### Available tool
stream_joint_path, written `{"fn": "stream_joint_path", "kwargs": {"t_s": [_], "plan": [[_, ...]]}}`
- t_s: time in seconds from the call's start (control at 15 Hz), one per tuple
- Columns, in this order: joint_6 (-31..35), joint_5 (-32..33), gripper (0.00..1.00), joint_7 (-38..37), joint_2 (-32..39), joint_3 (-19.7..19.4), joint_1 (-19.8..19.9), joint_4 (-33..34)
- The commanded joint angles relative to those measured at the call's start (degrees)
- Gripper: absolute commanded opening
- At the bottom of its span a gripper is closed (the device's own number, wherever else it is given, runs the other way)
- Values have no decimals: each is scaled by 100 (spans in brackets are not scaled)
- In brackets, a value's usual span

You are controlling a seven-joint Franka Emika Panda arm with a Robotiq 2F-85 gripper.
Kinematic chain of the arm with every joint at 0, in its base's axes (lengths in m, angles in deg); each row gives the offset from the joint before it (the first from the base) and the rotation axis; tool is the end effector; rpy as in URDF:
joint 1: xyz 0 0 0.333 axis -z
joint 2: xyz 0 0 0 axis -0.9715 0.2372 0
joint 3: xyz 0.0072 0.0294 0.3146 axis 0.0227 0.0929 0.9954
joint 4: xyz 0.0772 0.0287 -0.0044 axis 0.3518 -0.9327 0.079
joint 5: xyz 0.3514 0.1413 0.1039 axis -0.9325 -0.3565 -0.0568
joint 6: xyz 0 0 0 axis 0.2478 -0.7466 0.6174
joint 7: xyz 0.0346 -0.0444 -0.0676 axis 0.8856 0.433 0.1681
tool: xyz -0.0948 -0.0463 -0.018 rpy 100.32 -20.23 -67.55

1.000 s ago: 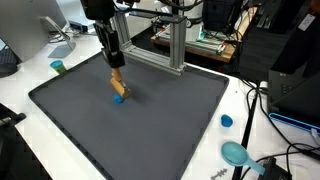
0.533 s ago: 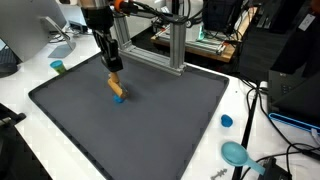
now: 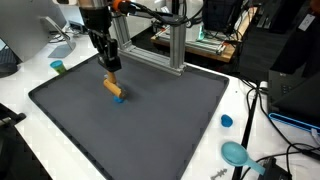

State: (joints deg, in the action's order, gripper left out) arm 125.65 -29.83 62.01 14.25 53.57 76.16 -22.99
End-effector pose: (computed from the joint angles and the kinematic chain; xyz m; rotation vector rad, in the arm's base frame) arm 0.6433 -0.0226 0.3470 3.0699 -0.2456 0.2075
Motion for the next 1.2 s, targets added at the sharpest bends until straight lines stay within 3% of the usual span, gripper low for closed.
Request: {"fn": "stream_joint_path", "kwargs": {"t_s": [0.0,0.6,1.13], "plan": [[167,-49,22,29,93,-5,-19,30],[149,11,22,-82,369,-36,-107,84],[-37,234,22,24,-620,-93,-107,-468]]}}
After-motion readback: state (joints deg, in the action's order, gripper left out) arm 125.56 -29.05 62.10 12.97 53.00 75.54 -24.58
